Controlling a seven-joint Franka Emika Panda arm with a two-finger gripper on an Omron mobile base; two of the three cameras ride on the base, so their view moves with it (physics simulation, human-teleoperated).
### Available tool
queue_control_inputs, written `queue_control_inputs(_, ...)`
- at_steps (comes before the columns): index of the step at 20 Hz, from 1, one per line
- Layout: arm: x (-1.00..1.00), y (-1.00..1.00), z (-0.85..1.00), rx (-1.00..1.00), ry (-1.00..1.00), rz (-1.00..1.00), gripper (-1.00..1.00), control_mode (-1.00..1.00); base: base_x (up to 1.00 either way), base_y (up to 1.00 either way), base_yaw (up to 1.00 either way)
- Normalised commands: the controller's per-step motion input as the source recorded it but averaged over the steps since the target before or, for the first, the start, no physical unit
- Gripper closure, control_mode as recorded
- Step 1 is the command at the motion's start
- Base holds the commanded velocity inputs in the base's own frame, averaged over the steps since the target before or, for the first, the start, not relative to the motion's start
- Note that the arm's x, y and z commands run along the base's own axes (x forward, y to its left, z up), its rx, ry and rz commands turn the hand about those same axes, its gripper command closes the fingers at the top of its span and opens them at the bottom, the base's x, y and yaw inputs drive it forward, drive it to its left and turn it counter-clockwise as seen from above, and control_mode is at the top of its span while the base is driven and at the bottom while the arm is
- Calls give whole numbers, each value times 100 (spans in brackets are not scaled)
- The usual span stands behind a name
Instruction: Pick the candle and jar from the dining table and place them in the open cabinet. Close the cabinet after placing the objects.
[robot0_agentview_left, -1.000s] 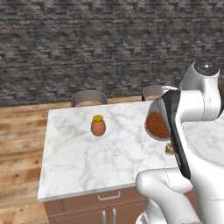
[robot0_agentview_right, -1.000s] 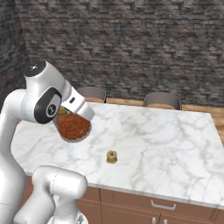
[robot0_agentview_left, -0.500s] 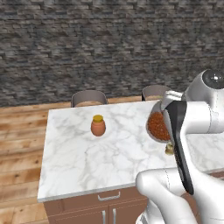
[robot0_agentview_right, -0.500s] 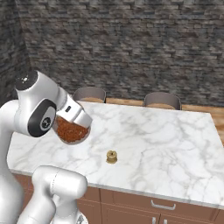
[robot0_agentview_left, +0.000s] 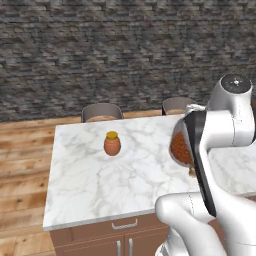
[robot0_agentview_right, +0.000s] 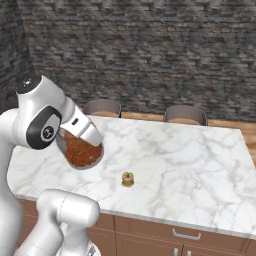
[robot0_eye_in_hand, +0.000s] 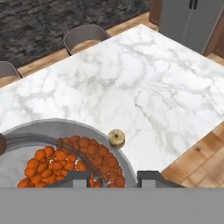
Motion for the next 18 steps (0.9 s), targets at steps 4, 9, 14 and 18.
queue_control_inputs(4,-15,0,4,0,21,-5,100,-100,0,0,0)
queue_control_inputs(9,-21,-1,6,0,8,-3,100,100,-8,-2,-1)
queue_control_inputs(14,0,0,0,0,0,0,100,100,-54,-20,-2)
queue_control_inputs(18,0,0,0,0,0,0,100,100,-59,-31,-2)
